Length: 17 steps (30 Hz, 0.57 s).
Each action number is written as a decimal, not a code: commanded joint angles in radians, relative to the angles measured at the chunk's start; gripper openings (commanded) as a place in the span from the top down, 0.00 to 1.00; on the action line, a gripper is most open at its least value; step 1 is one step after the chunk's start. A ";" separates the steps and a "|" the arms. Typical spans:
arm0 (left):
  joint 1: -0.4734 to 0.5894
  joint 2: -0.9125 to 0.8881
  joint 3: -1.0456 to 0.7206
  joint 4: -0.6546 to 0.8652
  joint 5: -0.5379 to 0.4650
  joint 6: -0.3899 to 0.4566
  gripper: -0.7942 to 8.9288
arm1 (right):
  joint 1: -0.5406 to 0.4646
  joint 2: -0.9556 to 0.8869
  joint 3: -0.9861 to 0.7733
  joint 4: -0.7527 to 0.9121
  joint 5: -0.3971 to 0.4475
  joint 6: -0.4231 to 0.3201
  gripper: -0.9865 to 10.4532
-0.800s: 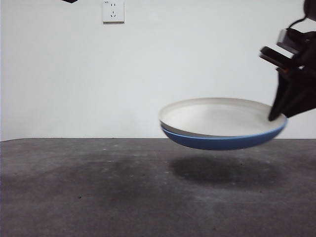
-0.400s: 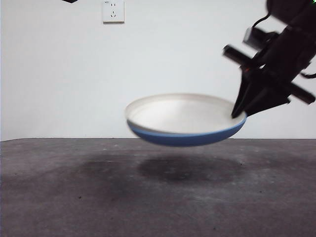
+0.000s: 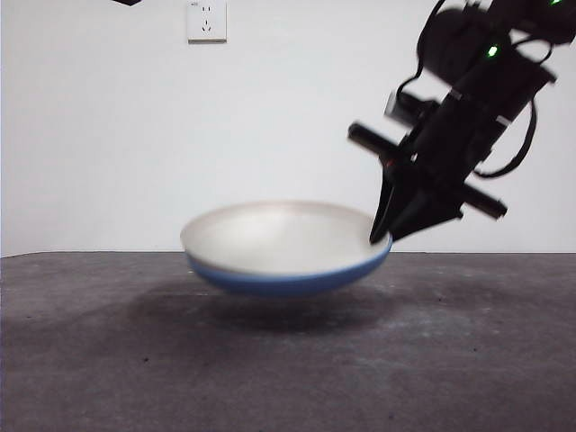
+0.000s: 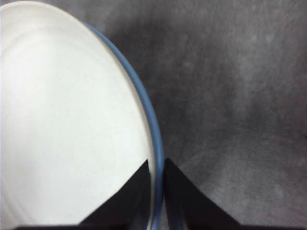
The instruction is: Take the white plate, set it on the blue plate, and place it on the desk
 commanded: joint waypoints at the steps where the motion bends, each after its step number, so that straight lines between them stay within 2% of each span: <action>1: -0.005 0.006 0.011 0.003 0.004 0.012 0.60 | 0.006 0.053 0.026 0.011 0.000 0.023 0.90; 14: -0.005 0.006 0.011 0.004 0.004 0.012 0.60 | 0.005 0.126 0.026 -0.020 0.022 0.018 0.90; 17: -0.005 0.006 0.011 0.003 0.004 0.012 0.60 | 0.005 0.126 0.026 -0.029 0.022 0.018 0.81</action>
